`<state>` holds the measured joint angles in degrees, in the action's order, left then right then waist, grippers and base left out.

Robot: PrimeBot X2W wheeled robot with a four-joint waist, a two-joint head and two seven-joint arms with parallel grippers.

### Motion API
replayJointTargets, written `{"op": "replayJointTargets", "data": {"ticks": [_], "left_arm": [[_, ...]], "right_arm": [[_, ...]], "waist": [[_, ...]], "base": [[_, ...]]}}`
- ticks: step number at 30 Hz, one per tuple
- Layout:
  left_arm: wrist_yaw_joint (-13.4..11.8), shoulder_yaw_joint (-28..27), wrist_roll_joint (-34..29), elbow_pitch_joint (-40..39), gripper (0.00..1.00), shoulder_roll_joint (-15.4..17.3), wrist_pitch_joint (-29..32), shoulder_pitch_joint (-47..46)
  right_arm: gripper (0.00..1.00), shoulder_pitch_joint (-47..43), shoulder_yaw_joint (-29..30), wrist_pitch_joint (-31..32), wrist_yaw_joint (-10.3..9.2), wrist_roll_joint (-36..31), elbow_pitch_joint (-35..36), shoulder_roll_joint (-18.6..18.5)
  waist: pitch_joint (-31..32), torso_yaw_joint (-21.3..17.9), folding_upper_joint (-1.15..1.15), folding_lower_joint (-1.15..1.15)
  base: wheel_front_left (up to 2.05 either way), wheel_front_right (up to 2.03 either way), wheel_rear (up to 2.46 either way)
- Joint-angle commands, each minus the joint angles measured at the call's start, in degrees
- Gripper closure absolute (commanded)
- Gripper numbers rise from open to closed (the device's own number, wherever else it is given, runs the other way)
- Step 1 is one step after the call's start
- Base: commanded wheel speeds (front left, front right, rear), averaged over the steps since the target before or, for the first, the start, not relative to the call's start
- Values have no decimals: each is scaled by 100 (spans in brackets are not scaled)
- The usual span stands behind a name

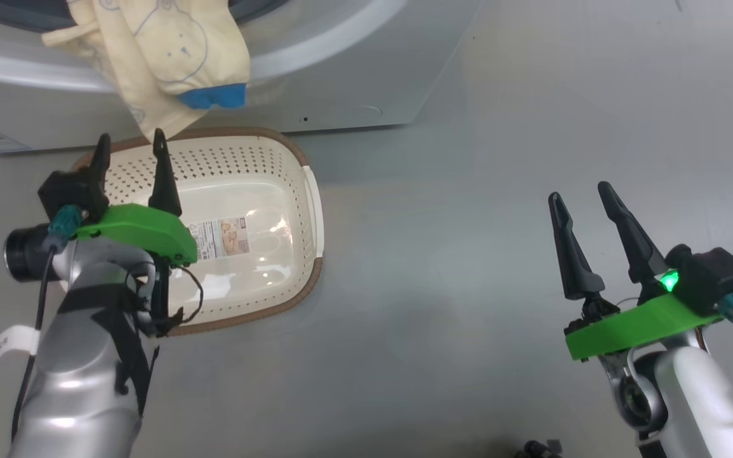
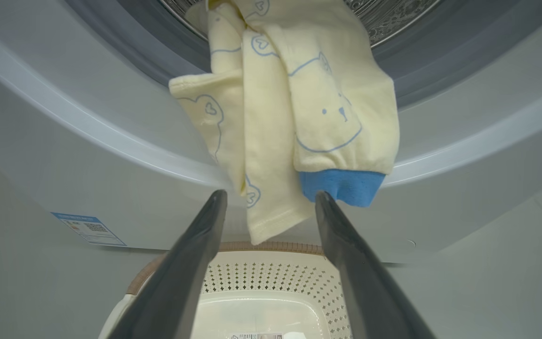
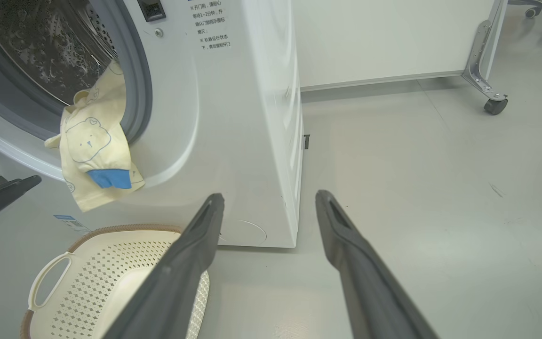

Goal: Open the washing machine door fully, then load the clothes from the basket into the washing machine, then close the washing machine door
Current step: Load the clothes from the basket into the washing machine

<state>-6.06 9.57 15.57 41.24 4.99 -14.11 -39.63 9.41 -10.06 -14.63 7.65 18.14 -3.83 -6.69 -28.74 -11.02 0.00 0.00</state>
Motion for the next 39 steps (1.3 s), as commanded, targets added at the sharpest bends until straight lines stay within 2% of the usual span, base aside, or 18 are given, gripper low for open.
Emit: {"op": "replayJointTargets", "data": {"ticks": [1, 10, 18, 30, 39], "left_arm": [[37, -174, 38, 67, 0, 232, -11, -259], [241, -212, 119, 831, 0, 375, -50, -1143], [359, -185, 134, 1130, 0, 312, -80, -1528], [543, -317, 300, 937, 0, 35, -87, -1810], [473, -398, 243, 952, 0, -36, -88, -2058]], "right_arm": [[0, 106, -109, -37, -16, 17, 170, -40], [0, 260, -100, -37, -16, 6, 210, -128], [0, 296, -92, -37, -16, 3, 217, -137], [0, 382, -142, -37, -16, 8, 202, -120], [0, 466, -191, -37, -16, 19, 219, -117]], "waist": [[-146, -84, 0, 0], [-484, -192, 0, 0], [-608, -199, 0, 0], [-722, -191, 0, 0], [-869, -245, 0, 0]], "base": [[0, 0, 0], [0, 0, 0], [0, 0, 0], [0, 0, 0], [0, 0, 0]]}}
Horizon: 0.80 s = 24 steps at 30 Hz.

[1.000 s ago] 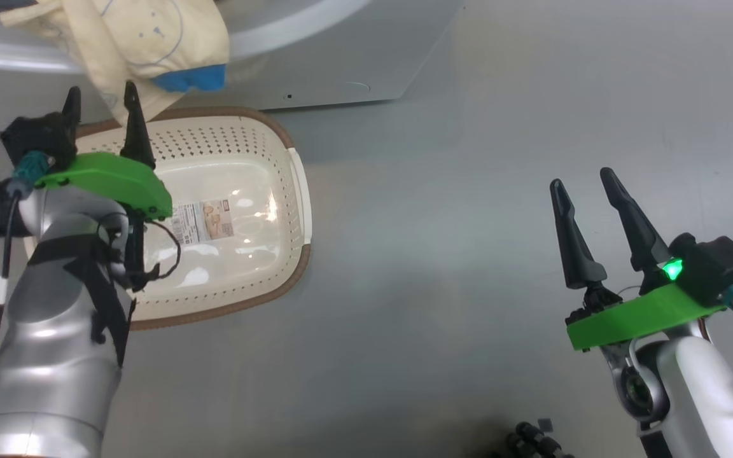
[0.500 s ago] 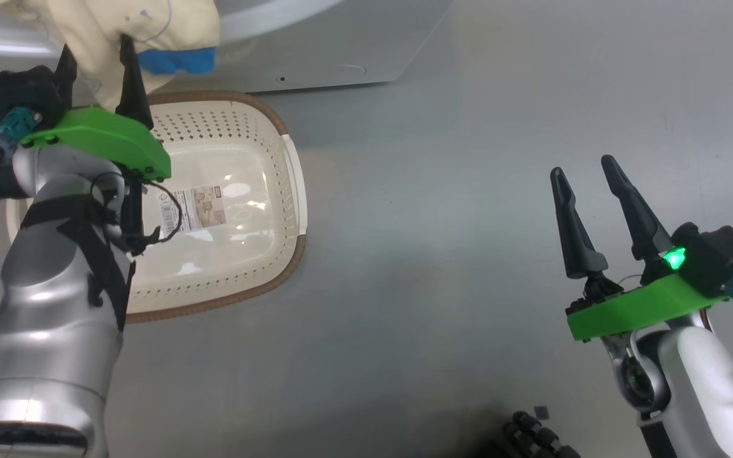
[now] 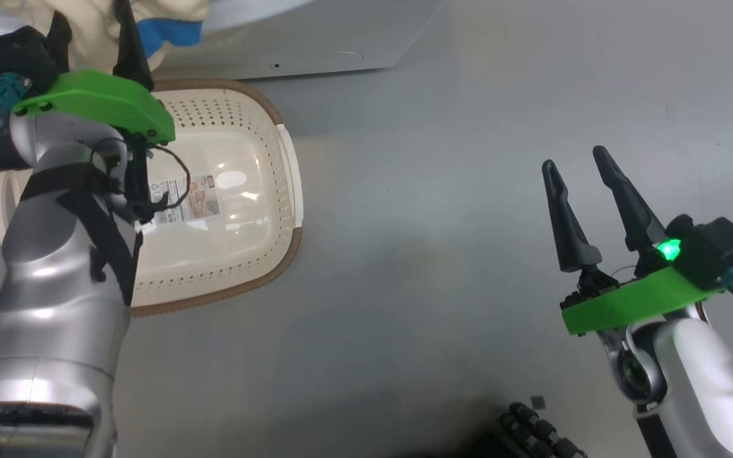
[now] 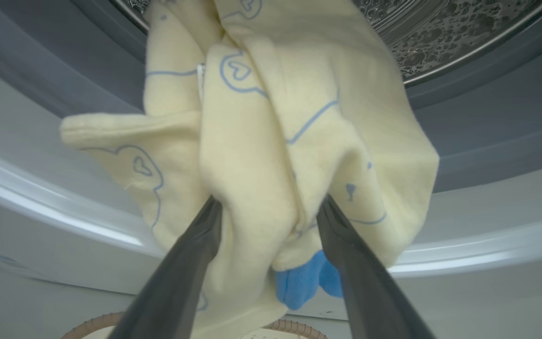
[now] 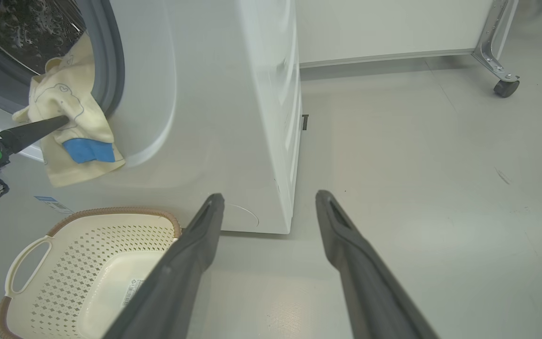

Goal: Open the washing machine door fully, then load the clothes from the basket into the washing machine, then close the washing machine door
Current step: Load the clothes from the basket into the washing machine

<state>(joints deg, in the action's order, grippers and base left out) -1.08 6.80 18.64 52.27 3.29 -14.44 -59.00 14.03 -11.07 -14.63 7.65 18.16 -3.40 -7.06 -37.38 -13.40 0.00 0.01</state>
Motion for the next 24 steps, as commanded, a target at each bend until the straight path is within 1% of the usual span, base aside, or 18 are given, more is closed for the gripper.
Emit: {"op": "replayJointTargets", "data": {"ticks": [1, 2, 3, 4, 5, 6, 7, 8, 9, 13, 19, 24], "left_arm": [[-40, -133, -78, -140, 0, 133, -55, -144], [-51, -133, -103, -118, 0, 135, -55, -170], [-60, -139, -126, -109, 23, 144, -55, -206], [-71, -150, -149, -104, 51, 158, -55, -240], [-87, -143, -194, -97, 59, 185, -55, -273], [-95, -146, -224, -86, 65, 212, -55, -308], [-98, -155, -244, -70, 79, 236, -55, -343], [-103, -159, -270, -47, 91, 272, -55, -381], [-115, -157, -306, -23, 100, 314, -55, -422], [-157, -160, -425, 22, 100, 461, -55, -614], [-210, -130, -576, -136, 100, 541, -55, -890], [-320, -62, -779, -190, 100, 686, -55, -1182]], "right_arm": [[0, 15, -95, -37, -16, 19, 179, -81], [0, 23, -100, -37, -16, 21, 182, -80], [0, 29, -106, -37, -16, 22, 185, -78], [0, 35, -112, -37, -16, 22, 187, -75], [0, 43, -122, -37, -16, 24, 189, -72], [0, 53, -136, -37, -16, 26, 189, -68], [0, 63, -149, -37, -16, 27, 189, -64], [0, 75, -164, -37, -16, 28, 189, -58], [0, 84, -175, -37, -16, 30, 189, -52], [0, 92, -190, -37, -16, 45, 173, -30], [0, 73, -196, -37, -16, 50, 139, 6], [0, 81, -324, -37, -16, 69, 92, 52]], "waist": [[-18, -15, 0, -1], [-29, -25, 0, -1], [-40, -35, 0, -1], [-51, -48, 0, -1], [-65, -65, 0, -1], [-81, -87, 0, -1], [-94, -106, 0, -1], [-111, -130, 0, -1], [-124, -151, 0, -1], [-174, -218, 0, -1], [-181, -236, 0, -1], [-120, -317, 0, -1]], "base": [[0, 0, 0], [0, 0, 0], [0, 0, 0], [0, 0, 0], [0, 0, 0], [0, 0, 0], [0, 0, 0], [0, 0, 0], [0, 0, 0], [0, 0, 0], [0, 0, 0], [0, 0, 0]]}}
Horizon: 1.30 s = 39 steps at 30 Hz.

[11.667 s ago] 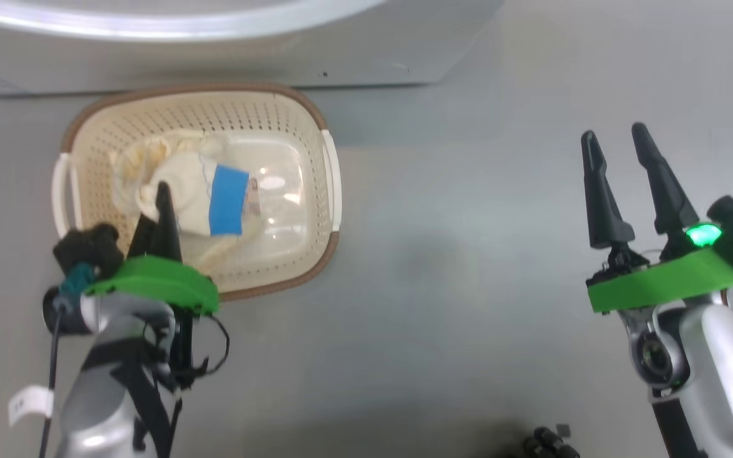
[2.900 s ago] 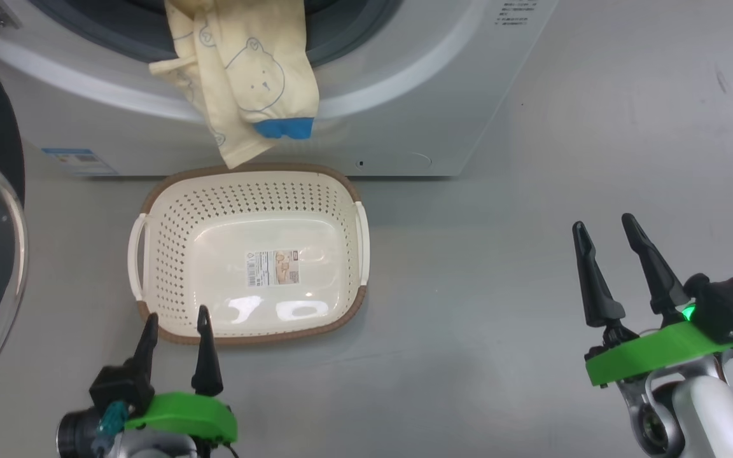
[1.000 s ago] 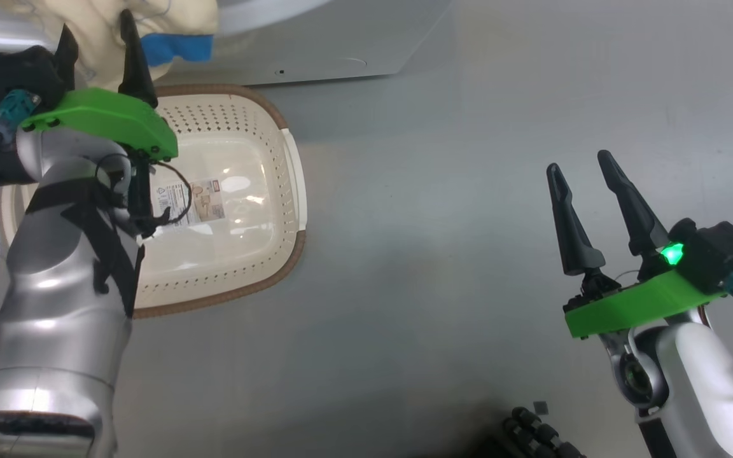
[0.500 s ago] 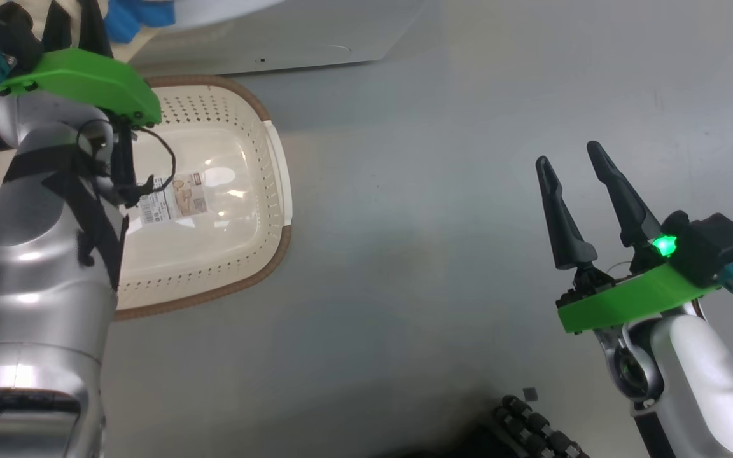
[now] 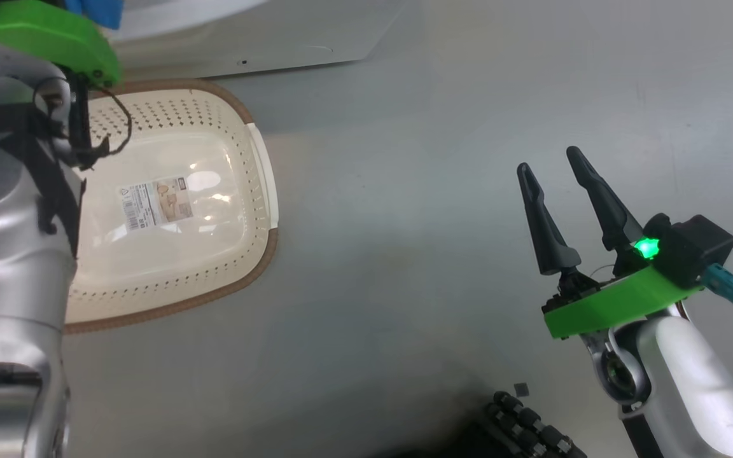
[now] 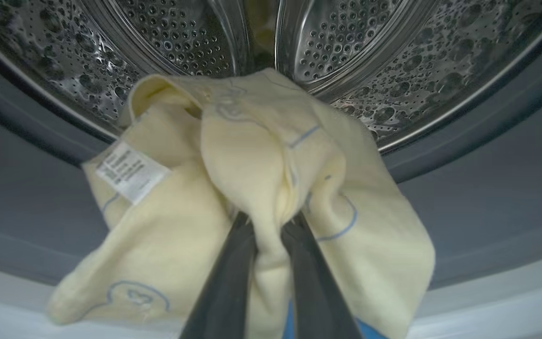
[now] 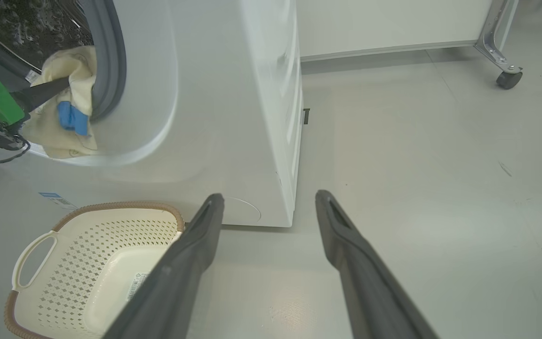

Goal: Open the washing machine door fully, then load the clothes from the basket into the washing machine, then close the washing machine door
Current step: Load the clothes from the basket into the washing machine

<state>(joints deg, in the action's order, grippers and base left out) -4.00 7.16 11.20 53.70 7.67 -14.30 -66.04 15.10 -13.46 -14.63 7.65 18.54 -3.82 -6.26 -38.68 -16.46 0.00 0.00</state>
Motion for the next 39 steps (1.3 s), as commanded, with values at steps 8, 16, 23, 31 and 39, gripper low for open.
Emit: {"op": "replayJointTargets", "data": {"ticks": [8, 16, 23, 31, 39], "left_arm": [[-246, -55, -289, -278, 100, 535, -70, -871], [-382, 63, -509, -194, 100, 641, -70, -1338], [-451, 162, -645, -113, 100, 692, -70, -1744], [-445, 145, -663, -161, 100, 864, -70, -2275], [-656, -7, -691, -805, 100, 1011, -70, -2408]], "right_arm": [[0, -106, -184, -37, -16, 78, 82, -15], [0, -85, -402, -37, -16, 164, 50, 35], [0, -138, -527, -37, -16, 235, 0, 103], [0, -267, -546, -37, -16, 267, 34, 111], [0, -226, -656, -37, -16, 320, 137, 116]], "waist": [[79, -164, 0, 0], [-57, -378, 0, 0], [-204, -598, 0, 0], [-443, -743, 0, 0], [-638, -833, 0, 0]], "base": [[0, 0, 0], [0, 0, 0], [0, 0, 0], [0, 0, 0], [0, 0, 0]]}}
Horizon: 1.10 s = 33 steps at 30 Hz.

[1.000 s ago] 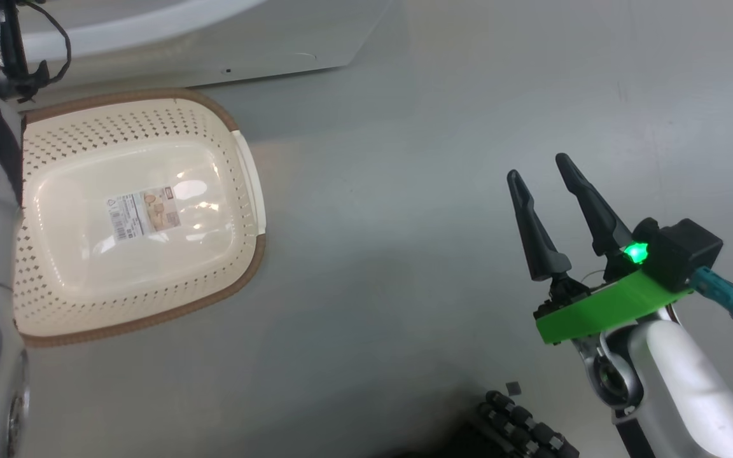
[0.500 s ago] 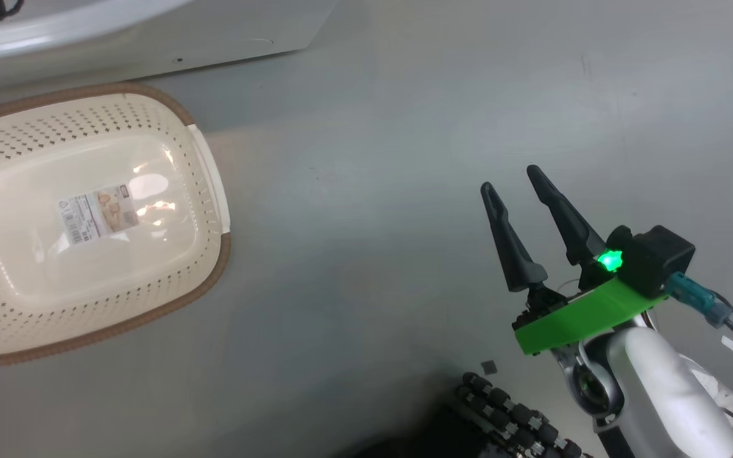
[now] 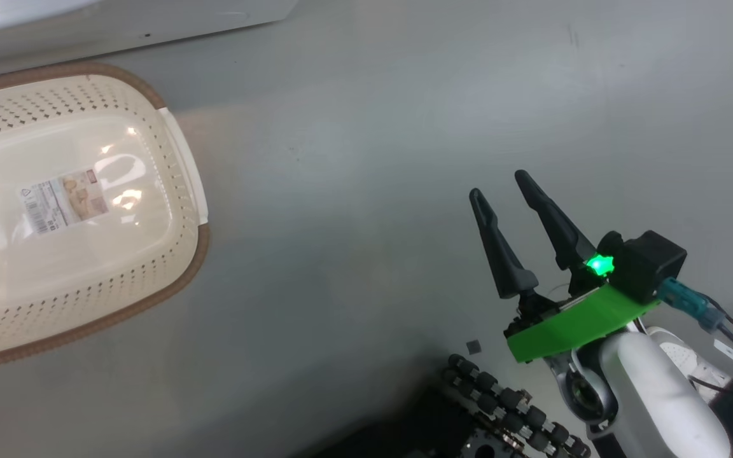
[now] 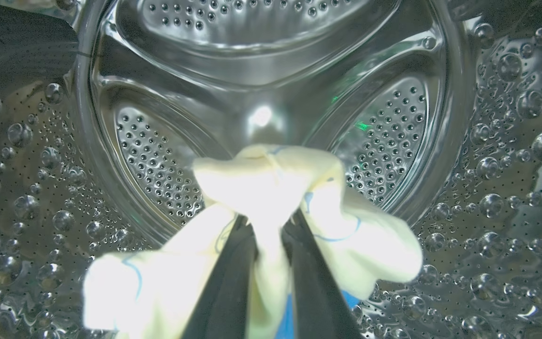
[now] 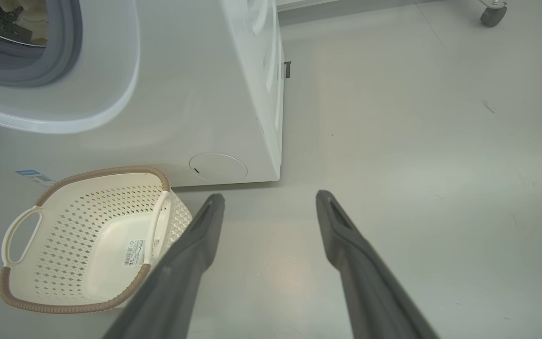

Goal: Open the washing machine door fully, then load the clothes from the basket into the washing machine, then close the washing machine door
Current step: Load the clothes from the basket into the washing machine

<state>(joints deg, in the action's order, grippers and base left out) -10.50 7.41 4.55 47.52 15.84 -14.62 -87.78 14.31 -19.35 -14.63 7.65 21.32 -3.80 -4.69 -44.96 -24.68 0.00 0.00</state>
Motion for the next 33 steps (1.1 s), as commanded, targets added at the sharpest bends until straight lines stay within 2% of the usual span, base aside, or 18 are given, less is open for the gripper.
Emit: {"op": "replayJointTargets", "data": {"ticks": [1, 6, 9, 15, 22, 23, 24, 26, 27, 28, 29, 33], "left_arm": [[-27, -48, -42, -239, 100, 236, -38, -242], [-181, -89, -204, -594, 100, 488, -38, -285], [-185, -69, -254, -467, 100, 576, -38, -250], [-83, 76, -293, 500, 100, 572, -38, -372], [-40, 215, -274, 1451, 100, 360, 185, -792], [-45, 221, -259, 1552, 87, 321, 221, -840], [-48, 235, -252, 1640, 66, 285, 253, -889], [-81, 271, -259, 1797, 41, 236, 291, -971], [-91, 292, -262, 1900, 5, 212, 356, -990], [-97, 315, -267, 2009, 5, 189, 442, -1003], [-103, 340, -274, 2095, 0, 165, 500, -1016], [-139, 400, -262, 2310, 0, 54, 699, -1056]], "right_arm": [[0, -143, -99, -37, -16, 57, 153, -38], [0, -228, -188, -37, -16, 111, 187, -14], [0, -315, -189, -37, -16, 143, 158, -1], [0, -476, -167, -37, -16, 159, 130, 19], [0, -500, -141, -37, -16, 167, 113, 0], [0, -506, -139, -37, -16, 166, 111, -3], [0, -511, -141, -37, -16, 166, 112, -4], [0, -513, -154, -37, -16, 171, 112, -3], [0, -513, -156, -37, -16, 177, 108, -2], [0, -514, -158, -37, -16, 180, 100, -1], [0, -516, -159, -37, -16, 183, 97, -2], [0, -505, -134, -37, -16, 188, 90, 5]], "waist": [[-27, -51, 0, 0], [-108, -262, 0, 0], [-140, -348, 0, 0], [-81, -355, 0, 0], [56, -266, 0, 0], [83, -249, 0, 0], [102, -235, 0, 0], [137, -212, 0, 0], [160, -201, 0, 0], [182, -193, 0, 0], [206, -181, 0, 0], [248, -133, 0, 0]], "base": [[0, 0, 0], [0, 0, 0], [0, 0, 0], [0, 0, 0], [0, 0, 0], [0, 0, 0], [0, 0, 0], [0, 0, 0], [0, 0, 0], [0, 0, 0], [0, 0, 0], [0, 0, 0]]}}
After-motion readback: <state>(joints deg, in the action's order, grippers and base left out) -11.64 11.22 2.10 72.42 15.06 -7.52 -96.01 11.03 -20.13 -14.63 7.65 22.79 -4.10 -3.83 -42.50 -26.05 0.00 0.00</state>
